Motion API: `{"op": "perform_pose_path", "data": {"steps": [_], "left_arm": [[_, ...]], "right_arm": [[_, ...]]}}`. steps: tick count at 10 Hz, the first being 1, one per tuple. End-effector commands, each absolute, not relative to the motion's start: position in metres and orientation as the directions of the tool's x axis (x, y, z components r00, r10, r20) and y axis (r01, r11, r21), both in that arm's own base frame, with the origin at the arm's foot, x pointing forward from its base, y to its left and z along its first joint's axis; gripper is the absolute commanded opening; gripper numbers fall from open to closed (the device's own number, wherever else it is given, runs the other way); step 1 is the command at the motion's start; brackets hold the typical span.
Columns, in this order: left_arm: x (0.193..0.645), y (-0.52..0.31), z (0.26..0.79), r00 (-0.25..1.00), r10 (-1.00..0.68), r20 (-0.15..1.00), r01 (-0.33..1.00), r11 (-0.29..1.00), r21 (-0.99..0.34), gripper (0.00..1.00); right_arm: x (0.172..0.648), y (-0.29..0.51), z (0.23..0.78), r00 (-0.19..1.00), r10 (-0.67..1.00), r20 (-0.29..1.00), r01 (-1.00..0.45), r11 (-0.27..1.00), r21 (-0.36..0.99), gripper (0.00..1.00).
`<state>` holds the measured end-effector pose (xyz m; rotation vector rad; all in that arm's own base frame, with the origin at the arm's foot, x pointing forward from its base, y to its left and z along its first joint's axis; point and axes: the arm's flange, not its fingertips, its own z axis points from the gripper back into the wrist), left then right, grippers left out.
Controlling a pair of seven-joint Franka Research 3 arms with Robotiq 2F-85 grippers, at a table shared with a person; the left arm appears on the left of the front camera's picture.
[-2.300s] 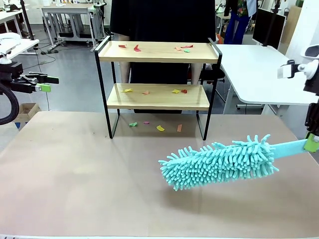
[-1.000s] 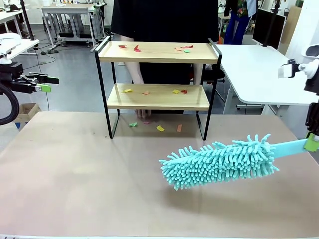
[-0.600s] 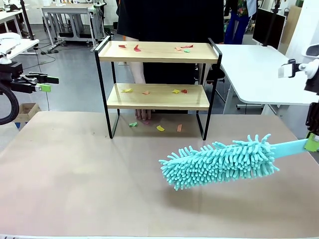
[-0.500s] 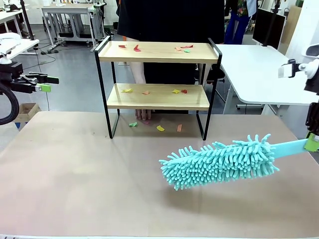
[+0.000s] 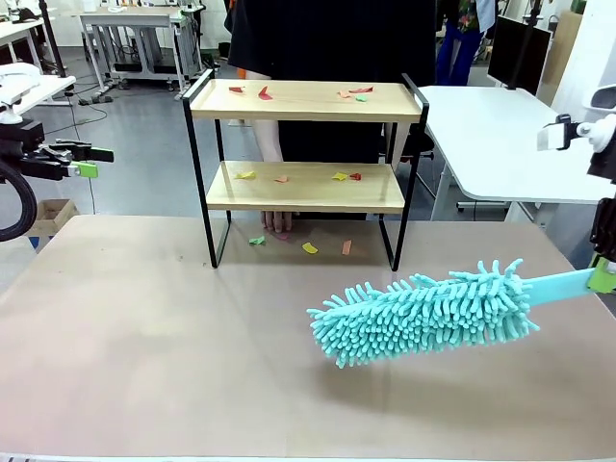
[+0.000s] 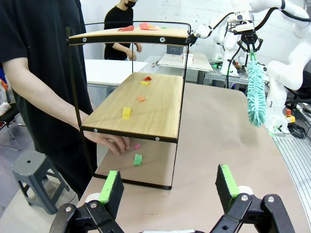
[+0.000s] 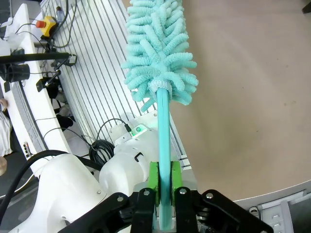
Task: Clean the shelf.
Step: Clean the specific section of the Shelf indicated by the human with the Duster.
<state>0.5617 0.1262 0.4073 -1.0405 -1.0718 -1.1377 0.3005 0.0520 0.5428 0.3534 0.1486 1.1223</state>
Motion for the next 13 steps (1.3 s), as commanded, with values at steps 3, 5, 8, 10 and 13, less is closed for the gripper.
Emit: {"op": "perform_pose_path", "data": {"steps": [3, 5, 8, 10, 13], "left_arm": [[0.561, 0.126, 0.409, 0.09, -0.166, 0.982, 0.99, 0.123, -0.07, 1.0], [0.561, 0.126, 0.409, 0.09, -0.166, 0.982, 0.99, 0.123, -0.07, 1.0], [0.561, 0.126, 0.409, 0.09, -0.166, 0.982, 0.99, 0.123, -0.07, 1.0], [0.561, 0.126, 0.409, 0.09, -0.166, 0.982, 0.99, 0.123, -0.07, 1.0], [0.561, 0.126, 0.409, 0.09, -0.166, 0.982, 0.99, 0.123, -0.07, 1.0]], "right_arm": [[0.301, 0.052, 0.543, 0.431, 0.9, 0.06, -0.854, 0.385, 0.35, 0.13], [0.298, 0.079, 0.545, 0.506, 0.857, 0.1, -0.806, 0.428, 0.41, 0.13], [0.274, 0.131, 0.538, 0.612, 0.777, 0.148, -0.753, 0.514, 0.411, 0.13], [0.256, 0.165, 0.524, 0.695, 0.692, 0.193, -0.696, 0.58, 0.425, 0.13], [0.239, 0.197, 0.498, 0.818, 0.505, 0.277, -0.575, 0.684, 0.449, 0.13]]}}
